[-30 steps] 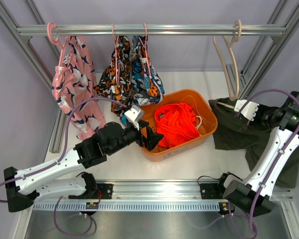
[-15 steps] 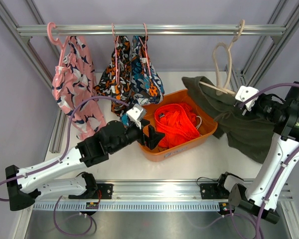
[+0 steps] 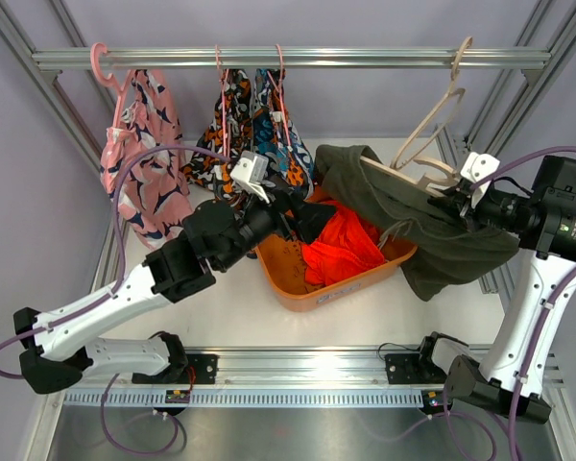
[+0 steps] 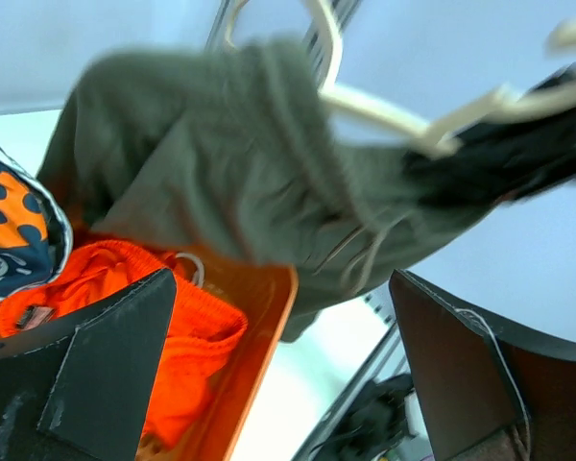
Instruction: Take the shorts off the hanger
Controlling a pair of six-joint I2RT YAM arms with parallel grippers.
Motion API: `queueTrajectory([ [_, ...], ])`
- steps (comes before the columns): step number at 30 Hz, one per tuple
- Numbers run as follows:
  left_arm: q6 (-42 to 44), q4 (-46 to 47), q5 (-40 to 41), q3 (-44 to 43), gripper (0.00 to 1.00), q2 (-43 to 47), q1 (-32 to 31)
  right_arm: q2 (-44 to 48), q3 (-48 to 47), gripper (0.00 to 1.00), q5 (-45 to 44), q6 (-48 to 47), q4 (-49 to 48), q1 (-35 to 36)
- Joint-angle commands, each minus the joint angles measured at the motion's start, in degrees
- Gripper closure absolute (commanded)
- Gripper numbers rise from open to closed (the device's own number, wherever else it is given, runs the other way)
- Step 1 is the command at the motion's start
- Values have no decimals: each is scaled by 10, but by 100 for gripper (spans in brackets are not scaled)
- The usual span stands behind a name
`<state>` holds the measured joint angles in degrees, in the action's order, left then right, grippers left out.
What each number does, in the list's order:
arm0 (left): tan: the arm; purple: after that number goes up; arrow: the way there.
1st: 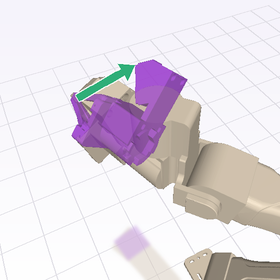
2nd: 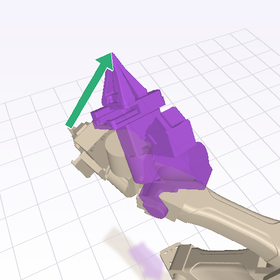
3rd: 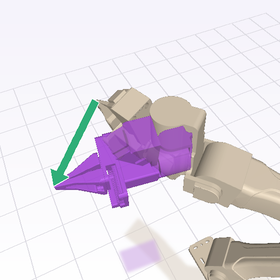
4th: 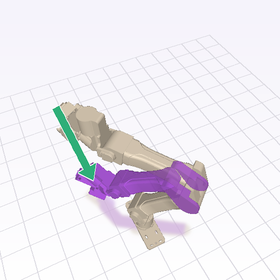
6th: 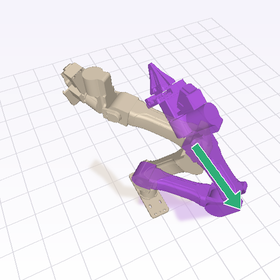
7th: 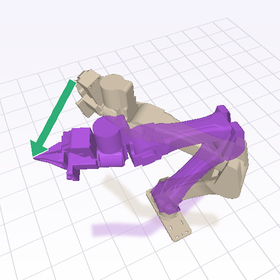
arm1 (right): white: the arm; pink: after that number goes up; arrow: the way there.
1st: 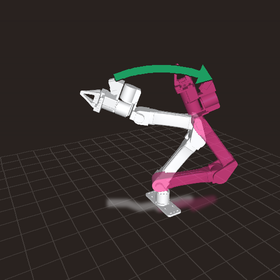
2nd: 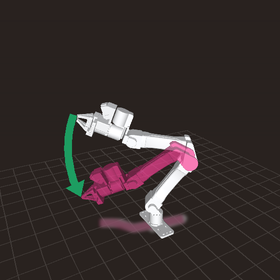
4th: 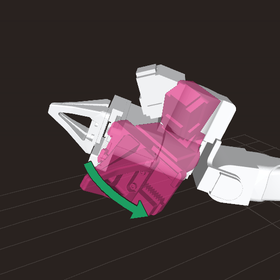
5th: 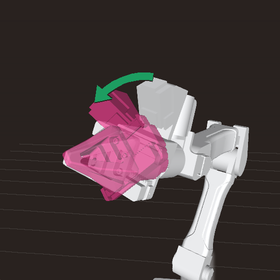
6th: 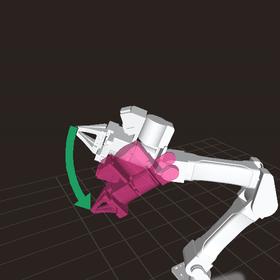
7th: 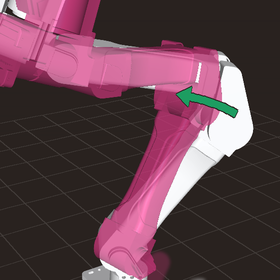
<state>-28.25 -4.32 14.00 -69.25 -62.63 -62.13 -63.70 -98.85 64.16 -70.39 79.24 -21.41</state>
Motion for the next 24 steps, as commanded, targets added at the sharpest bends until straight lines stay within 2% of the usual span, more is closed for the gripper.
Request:
queueTrajectory([
  [1,-68,29,51,-35,2,-14,4,20,22,100,33,-20,148,14],
  [7,-123,-21,106,-97,5,-68,7,27,36,100,42,-10,142,30],
  [16,-164,-64,71,-195,12,-184,7,52,83,100,40,61,65,37],
  [19,-162,-89,83,-225,20,-212,7,55,92,100,42,67,58,37],
  [20,-160,-110,95,-234,23,-218,7,56,93,100,42,68,57,37],
  [21,-158,-121,102,-242,35,-224,7,57,93,100,42,68,57,37],
  [23,-151,-141,127,-252,51,-232,7,58,90,100,39,68,58,37],
  [24,-144,-147,136,-252,66,-232,7,57,89,100,37,68,59,37],
])
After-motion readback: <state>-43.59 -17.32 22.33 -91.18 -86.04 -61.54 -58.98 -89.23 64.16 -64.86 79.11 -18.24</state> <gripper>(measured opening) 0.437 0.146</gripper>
